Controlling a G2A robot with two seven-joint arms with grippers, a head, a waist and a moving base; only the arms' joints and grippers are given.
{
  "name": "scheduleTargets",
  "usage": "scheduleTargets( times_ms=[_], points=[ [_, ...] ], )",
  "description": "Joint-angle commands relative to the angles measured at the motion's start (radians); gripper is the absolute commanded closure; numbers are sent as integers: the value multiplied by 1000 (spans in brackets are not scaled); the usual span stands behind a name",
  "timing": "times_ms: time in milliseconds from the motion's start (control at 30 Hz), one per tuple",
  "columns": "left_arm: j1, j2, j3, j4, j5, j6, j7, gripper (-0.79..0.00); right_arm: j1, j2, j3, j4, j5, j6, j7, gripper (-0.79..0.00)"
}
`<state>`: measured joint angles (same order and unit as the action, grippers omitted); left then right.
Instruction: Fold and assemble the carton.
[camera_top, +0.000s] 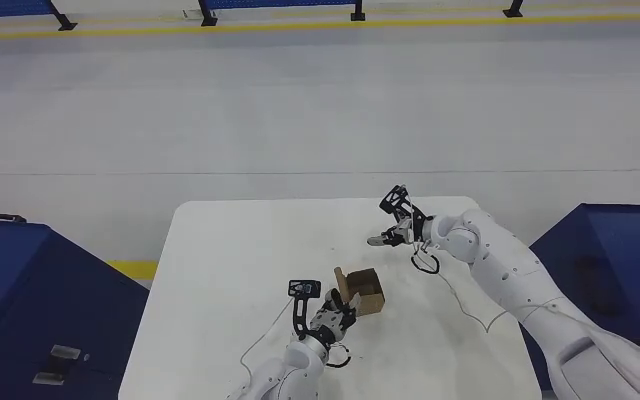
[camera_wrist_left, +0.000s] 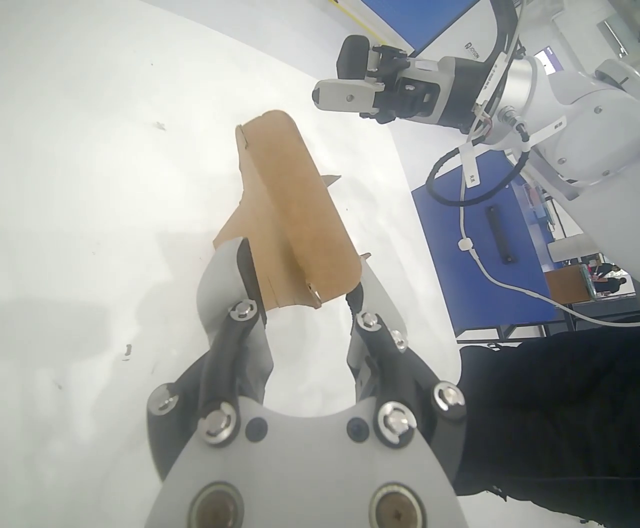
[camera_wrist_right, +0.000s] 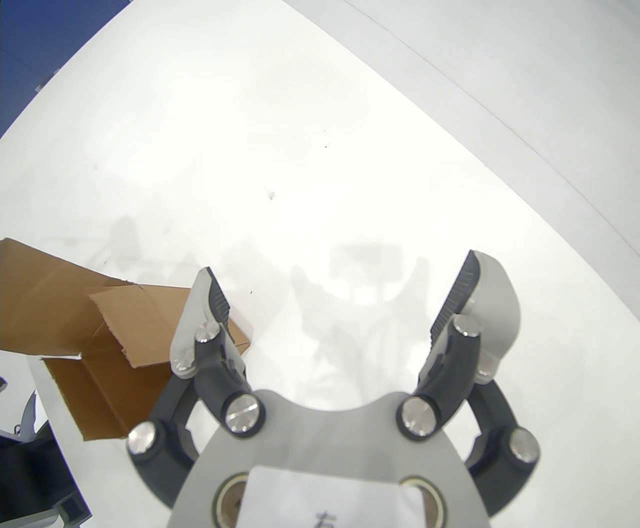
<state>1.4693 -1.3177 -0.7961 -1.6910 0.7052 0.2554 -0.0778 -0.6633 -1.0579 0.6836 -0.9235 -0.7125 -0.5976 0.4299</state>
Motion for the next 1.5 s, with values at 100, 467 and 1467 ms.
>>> scheduleTargets(
  times_ms=[100, 467, 1467],
  points=[
    [7, -1, -10, -5, 6, -4, -5, -296, -4, -3, 13, 3, 0, -2, 3, -785],
    [26, 3, -54, -40, 30, -4, -31, 0, -9, -8, 43, 14, -4, -8, 9, -785],
    [68, 59, -275, -225, -77, -43, -573, 0, -45, -27, 81, -16, -7, 0, 68, -785]
  ],
)
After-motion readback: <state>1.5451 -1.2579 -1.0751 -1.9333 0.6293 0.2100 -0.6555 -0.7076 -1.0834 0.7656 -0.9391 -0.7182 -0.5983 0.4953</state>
